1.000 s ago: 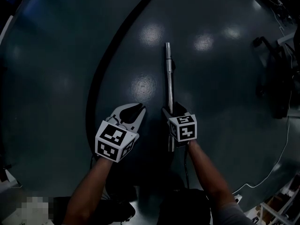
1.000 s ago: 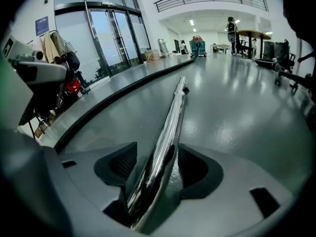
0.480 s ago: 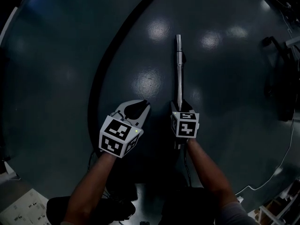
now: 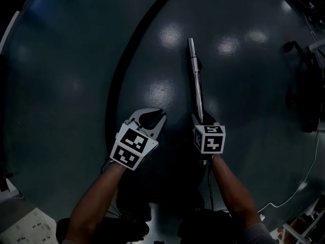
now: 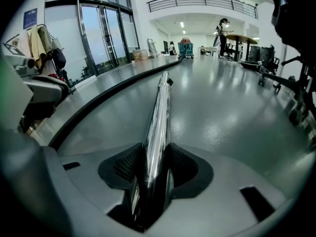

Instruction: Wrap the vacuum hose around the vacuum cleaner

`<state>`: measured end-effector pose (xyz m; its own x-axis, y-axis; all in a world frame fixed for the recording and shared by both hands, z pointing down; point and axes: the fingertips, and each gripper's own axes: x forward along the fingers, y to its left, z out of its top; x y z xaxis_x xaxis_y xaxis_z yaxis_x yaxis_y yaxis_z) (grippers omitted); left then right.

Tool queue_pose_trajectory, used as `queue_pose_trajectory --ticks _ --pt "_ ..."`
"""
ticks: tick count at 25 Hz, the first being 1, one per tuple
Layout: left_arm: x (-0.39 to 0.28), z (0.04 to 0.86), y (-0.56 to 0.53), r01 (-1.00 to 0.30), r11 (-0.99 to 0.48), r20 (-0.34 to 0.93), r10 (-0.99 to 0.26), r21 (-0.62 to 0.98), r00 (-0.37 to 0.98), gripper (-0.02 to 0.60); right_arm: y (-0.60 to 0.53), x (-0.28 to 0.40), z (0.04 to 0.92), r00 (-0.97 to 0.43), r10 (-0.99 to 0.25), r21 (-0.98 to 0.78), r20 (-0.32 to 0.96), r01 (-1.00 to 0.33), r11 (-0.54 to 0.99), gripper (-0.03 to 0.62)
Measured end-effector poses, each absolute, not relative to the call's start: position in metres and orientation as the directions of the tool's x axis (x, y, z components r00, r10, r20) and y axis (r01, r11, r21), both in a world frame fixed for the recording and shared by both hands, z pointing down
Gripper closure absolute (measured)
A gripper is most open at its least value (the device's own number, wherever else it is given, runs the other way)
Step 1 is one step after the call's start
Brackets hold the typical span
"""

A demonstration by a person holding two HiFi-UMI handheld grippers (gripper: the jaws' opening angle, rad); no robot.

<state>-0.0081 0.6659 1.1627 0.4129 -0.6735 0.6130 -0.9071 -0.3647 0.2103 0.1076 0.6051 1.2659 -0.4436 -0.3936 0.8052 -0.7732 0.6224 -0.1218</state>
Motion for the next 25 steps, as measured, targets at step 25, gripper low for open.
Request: queue_pose_trajectory --ticks 25 --pt "0.029 0.847 0.680 -0.858 -0.498 0.585 -0.662 0.124 0.468 0.534 0.621 0.086 0.914 -0.658 -0.415 -0.100 0.628 -0.597 0.796 0.421"
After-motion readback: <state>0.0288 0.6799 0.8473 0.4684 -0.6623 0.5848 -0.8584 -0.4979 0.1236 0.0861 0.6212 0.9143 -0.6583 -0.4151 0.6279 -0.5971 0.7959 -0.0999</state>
